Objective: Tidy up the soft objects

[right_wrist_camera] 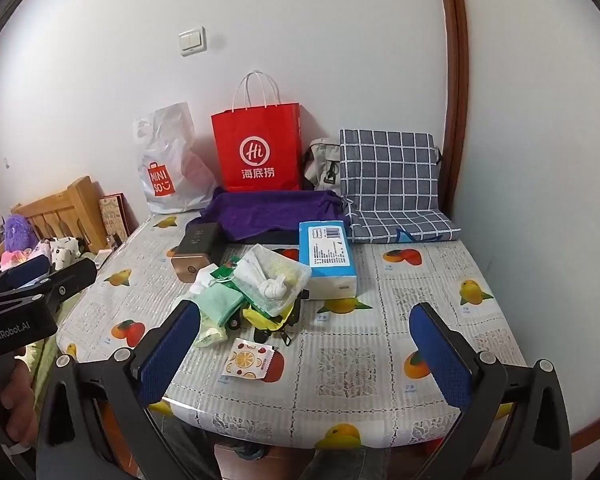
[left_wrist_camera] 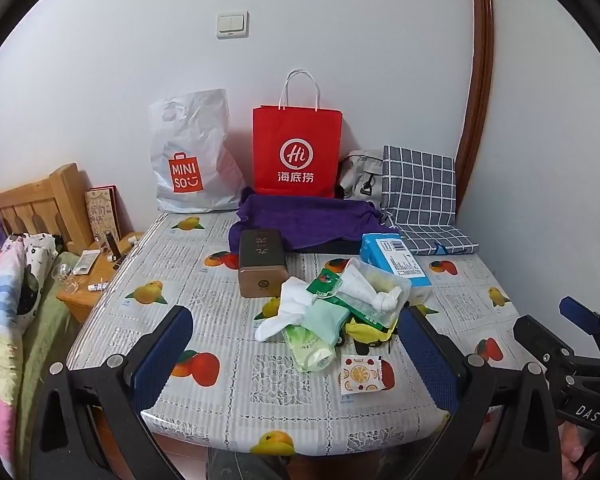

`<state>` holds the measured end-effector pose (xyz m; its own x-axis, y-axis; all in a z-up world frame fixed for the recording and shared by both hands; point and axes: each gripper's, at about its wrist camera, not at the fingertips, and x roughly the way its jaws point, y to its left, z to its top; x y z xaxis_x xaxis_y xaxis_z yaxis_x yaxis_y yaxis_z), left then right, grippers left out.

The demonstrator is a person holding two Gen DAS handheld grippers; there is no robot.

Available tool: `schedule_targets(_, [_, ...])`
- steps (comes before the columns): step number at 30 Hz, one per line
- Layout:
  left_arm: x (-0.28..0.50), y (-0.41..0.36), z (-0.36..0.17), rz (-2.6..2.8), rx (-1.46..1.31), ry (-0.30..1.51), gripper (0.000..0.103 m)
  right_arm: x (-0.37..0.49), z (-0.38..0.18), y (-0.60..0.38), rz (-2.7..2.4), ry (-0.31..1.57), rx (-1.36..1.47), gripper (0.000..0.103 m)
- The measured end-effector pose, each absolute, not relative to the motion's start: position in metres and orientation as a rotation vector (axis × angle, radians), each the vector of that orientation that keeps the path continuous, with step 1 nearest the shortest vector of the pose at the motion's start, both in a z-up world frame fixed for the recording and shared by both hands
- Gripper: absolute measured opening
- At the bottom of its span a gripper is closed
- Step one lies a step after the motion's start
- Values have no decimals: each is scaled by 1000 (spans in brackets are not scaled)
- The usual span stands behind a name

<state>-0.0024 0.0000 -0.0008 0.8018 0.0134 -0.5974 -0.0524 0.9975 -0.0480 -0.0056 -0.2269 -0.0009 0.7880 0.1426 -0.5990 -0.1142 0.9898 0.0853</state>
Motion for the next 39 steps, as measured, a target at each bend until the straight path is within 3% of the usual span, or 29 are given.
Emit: schedule_targets(39, [-6,1,2,35,-63,639,103,-13,8,-223,147,630,48,103])
